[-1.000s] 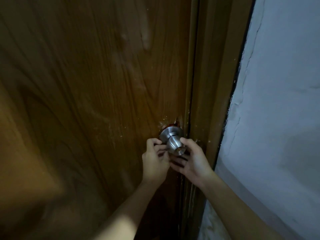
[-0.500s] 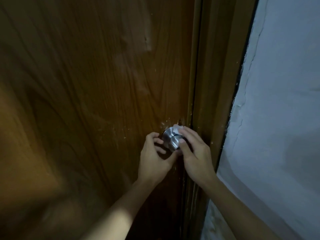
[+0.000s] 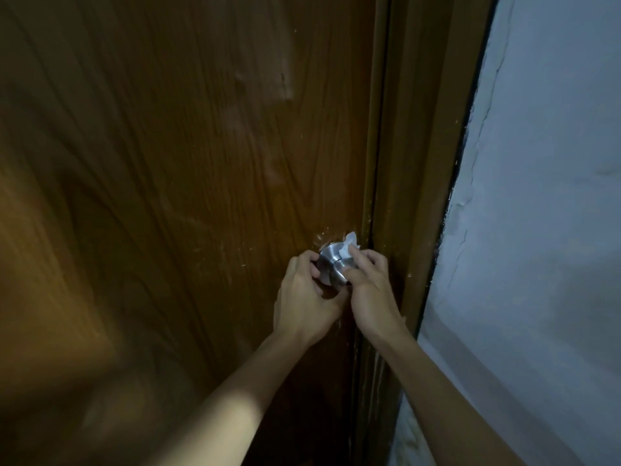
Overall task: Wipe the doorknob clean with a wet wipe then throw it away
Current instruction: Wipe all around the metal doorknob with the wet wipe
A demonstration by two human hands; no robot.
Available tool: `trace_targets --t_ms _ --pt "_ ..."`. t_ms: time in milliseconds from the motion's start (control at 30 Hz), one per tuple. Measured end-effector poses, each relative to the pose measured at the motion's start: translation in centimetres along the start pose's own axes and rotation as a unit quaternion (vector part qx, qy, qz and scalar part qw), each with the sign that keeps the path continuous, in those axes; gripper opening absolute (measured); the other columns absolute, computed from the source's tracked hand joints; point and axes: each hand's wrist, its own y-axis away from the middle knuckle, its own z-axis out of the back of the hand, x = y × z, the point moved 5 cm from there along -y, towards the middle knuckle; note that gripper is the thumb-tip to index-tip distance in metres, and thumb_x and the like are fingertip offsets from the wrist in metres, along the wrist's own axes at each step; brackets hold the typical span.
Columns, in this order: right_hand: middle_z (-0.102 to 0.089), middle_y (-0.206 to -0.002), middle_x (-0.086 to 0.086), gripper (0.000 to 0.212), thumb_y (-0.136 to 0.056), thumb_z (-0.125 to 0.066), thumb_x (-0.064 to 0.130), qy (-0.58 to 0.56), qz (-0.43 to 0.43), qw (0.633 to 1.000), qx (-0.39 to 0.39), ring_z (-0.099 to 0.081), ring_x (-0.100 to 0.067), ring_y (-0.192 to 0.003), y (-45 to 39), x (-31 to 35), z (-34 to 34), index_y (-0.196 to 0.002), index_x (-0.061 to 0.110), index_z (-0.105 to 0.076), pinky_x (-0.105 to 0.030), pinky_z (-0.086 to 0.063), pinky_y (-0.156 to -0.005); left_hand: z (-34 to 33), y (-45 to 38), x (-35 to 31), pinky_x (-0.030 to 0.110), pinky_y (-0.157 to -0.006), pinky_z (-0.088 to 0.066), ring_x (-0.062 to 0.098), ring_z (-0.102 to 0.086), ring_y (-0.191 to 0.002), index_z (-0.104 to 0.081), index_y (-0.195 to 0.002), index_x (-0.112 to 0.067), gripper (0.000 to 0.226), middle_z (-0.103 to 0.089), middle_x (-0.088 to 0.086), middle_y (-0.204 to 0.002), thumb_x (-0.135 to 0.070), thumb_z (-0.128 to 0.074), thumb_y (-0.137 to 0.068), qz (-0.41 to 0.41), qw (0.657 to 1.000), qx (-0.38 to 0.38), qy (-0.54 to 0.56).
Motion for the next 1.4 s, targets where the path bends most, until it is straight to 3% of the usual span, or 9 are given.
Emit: trace_targets --t_ms 100,333,433,600,767,900,1100,1233,1400 --pt "-0.042 -0.122 -0.004 0.046 -0.084 -0.049 0.02 -0.115 -0.065 0.991 -0.032 -0.046 -0.019 -0.111 0.4 -0.8 -0.4 -0.13 0.022 -0.04 -0.035 -0.039 -0.091 0.1 -0.1 0.0 0.019 -0.057 -0.045 0.004 -0.051 -0.064 -0.047 -0.113 -0.021 0.058 -0.045 -0.015 -0.087 -0.034 -0.076 -0.065 -0.009 1.0 0.003 -0.009" --pt "-0.061 -0.098 -0.014 0.046 -0.081 -0.043 0.006 -0.407 -0.183 0.892 -0.074 -0.059 -0.024 -0.091 0.8 -0.8 -1.1 -0.127 0.007 -0.046 -0.031 -0.044 -0.073 0.4 -0.4 0.0 0.017 -0.055 -0.039 0.004 -0.049 -0.066 -0.047 -0.114 -0.019 0.068 -0.046 -0.011 -0.086 -0.043 -0.078 -0.059 -0.01 0.999 0.013 -0.05" --pt "-0.058 -0.117 -0.02 0.047 -0.08 -0.042 0.012 -0.468 -0.244 0.846 -0.077 -0.058 -0.028 -0.092 1.1 -0.8 -0.9 -0.127 0.005 -0.046 -0.035 -0.042 -0.064 0.5 -0.5 -0.1 0.022 -0.057 -0.04 0.008 -0.049 -0.067 -0.047 -0.112 -0.017 0.069 -0.048 -0.006 -0.087 -0.043 -0.078 -0.057 -0.008 0.999 0.022 -0.046" --pt "-0.06 -0.107 -0.033 0.053 -0.081 -0.043 0.027 -0.601 -0.314 0.735 0.002 -0.054 -0.041 -0.102 3.0 -1.8 -2.2 -0.12 -0.009 -0.046 -0.047 -0.039 -0.093 0.6 -0.4 -0.3 0.022 -0.058 -0.04 0.01 -0.049 -0.072 -0.047 -0.116 -0.016 0.072 -0.048 -0.004 -0.092 -0.04 -0.079 -0.057 -0.008 0.998 0.023 -0.053" --pt "-0.062 -0.109 -0.035 0.058 -0.085 -0.045 0.04 -0.703 -0.284 0.651 0.044 -0.062 -0.043 -0.1 3.5 -2.3 -3.8 -0.107 -0.012 -0.055 -0.049 -0.046 -0.085 1.1 -0.2 -0.8 0.021 -0.062 -0.041 0.009 -0.048 -0.081 -0.046 -0.119 -0.018 0.07 -0.046 -0.006 -0.101 -0.041 -0.078 -0.06 -0.02 0.996 0.028 -0.081" --pt "-0.062 -0.111 -0.034 0.058 -0.088 -0.038 0.037 -0.667 -0.285 0.685 0.067 -0.062 -0.041 -0.102 4.0 -2.8 -3.6 -0.097 -0.014 -0.063 -0.048 -0.045 -0.088 1.9 0.9 -1.1 0.018 -0.064 -0.045 0.005 -0.05 -0.082 -0.045 -0.121 -0.024 0.065 -0.047 -0.007 -0.101 -0.039 -0.076 -0.065 -0.05 0.996 0.066 -0.046" --pt "-0.07 -0.105 -0.019 0.027 -0.082 -0.057 0.009 -0.485 -0.255 0.828 0.12 -0.066 -0.027 -0.101 4.5 -2.0 -2.0 -0.107 0.002 -0.061 -0.037 -0.057 -0.083 4.1 1.6 -0.2 0.006 -0.064 -0.043 0.006 -0.053 -0.073 -0.058 -0.111 -0.023 0.031 -0.051 -0.008 -0.092 -0.024 -0.065 -0.081 -0.01 0.999 0.038 0.006" --pt "-0.07 -0.109 -0.014 0.03 -0.078 -0.066 0.012 -0.394 -0.233 0.877 0.145 -0.064 -0.024 -0.104 4.8 -0.8 -1.1 -0.108 0.008 -0.065 -0.034 -0.056 -0.084 4.5 1.9 -0.4 0.016 -0.065 -0.049 0.002 -0.063 -0.076 -0.068 -0.092 -0.022 0.011 -0.069 -0.007 -0.087 -0.027 -0.061 -0.085 0.004 0.993 0.098 0.067" --pt "-0.074 -0.096 -0.01 0.024 -0.069 -0.071 0.013 -0.263 -0.161 0.949 0.064 -0.07 -0.02 -0.089 4.2 0.6 1.8 -0.093 0.01 -0.07 -0.024 -0.057 -0.063 5.6 1.4 0.4 0.026 -0.065 -0.055 0.015 -0.068 -0.079 -0.066 -0.084 -0.017 0.003 -0.071 0.003 -0.084 -0.015 -0.064 -0.082 0.091 0.978 0.046 0.185"
